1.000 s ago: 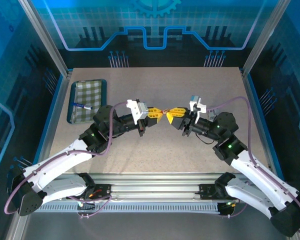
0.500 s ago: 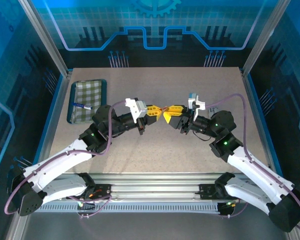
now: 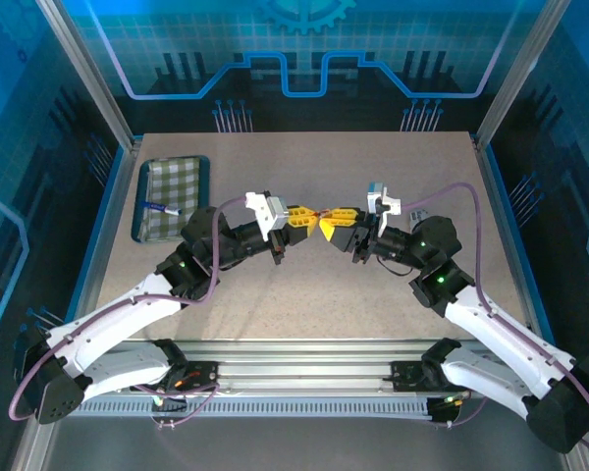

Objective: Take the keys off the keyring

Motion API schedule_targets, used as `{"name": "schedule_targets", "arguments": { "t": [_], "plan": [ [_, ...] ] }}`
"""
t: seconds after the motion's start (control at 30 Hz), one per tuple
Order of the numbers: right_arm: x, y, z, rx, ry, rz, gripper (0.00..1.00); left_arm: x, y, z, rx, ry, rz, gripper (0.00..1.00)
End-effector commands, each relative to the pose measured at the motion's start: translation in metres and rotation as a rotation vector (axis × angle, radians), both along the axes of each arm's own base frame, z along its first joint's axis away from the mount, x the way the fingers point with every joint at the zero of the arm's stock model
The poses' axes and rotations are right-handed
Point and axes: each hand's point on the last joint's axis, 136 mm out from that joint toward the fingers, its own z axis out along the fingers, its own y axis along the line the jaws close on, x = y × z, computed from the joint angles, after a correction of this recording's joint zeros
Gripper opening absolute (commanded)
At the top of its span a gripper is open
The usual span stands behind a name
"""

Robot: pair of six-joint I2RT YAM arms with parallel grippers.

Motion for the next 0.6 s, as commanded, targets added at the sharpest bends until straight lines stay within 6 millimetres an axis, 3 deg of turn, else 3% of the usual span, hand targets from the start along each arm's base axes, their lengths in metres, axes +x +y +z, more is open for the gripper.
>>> {"name": "schedule_targets", "arguments": {
  "t": [0.0, 0.27, 0.37, 0.57],
  "plan": [
    [-0.0022, -0.0001, -0.0001, -0.008, -0.003, -0.003, 0.25, -0.0068, -0.0006, 0.0104, -0.048, -0.017, -0.028, 0.00],
    [-0.0023, 0.0007, -0.0052, -0.009, 0.005, -0.001, 0.21, -0.0051, 0.0010, 0.0135, -0.064, -0.014, -0.024, 0.00],
    [-0.0031, -0.0004, -0.0039, -0.009, -0.002, -0.005, 0.25, -0.0043, 0.0015, 0.0124, -0.063, -0.011, -0.018, 0.00],
    [-0.0037, -0.0015, 0.0000, 0.009, -0.005, -0.007, 0.18, -0.0059, -0.0003, 0.0101, -0.053, -0.009, -0.032, 0.00]
  ]
}}
